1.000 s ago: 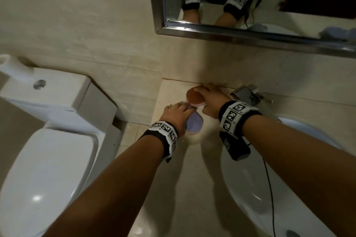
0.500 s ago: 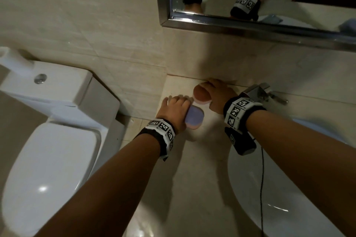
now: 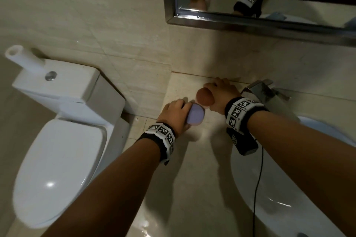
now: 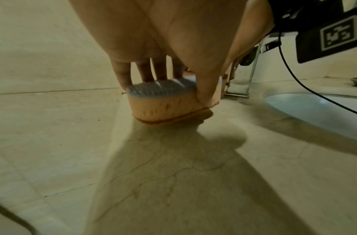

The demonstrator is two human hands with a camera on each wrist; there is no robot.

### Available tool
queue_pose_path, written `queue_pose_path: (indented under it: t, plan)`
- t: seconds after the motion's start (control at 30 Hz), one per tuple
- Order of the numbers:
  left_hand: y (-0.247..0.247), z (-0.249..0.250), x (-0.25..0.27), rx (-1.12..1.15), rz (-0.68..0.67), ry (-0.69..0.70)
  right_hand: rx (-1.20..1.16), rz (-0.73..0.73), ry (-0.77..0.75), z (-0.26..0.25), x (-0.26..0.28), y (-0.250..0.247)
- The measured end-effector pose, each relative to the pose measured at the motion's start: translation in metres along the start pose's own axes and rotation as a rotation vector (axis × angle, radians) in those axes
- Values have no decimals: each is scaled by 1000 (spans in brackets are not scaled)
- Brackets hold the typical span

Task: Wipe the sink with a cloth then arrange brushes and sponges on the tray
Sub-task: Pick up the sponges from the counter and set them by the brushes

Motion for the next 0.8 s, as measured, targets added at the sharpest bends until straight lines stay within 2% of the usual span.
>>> queue_pose_path:
  t: [0.17, 0.3, 0.4, 0.63, 0.8]
  plan:
    - [-16, -2, 30, -57, 58, -17, -184, 102, 35, -18, 40, -21]
    - [-36, 2, 52, -89, 92, 14, -98, 179, 52, -27, 74, -40]
    - [-47, 8, 65, -84, 129, 15, -142, 183, 57, -27, 94, -48]
    - [-59, 31, 76, -77, 169, 55, -166, 207, 103, -11, 138, -48]
    - [-70, 64, 85, -94, 186, 95, -144, 220, 108, 13, 173, -52]
Point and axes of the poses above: each hand's wrist, its own x-axis away from the middle knuckle, its own y-axis out of the palm, z = x × y, the point moved 2 cm from there along -x, towards the middle knuckle, and after that the axes turned 4 degrees about z, right-handed, at the moved point
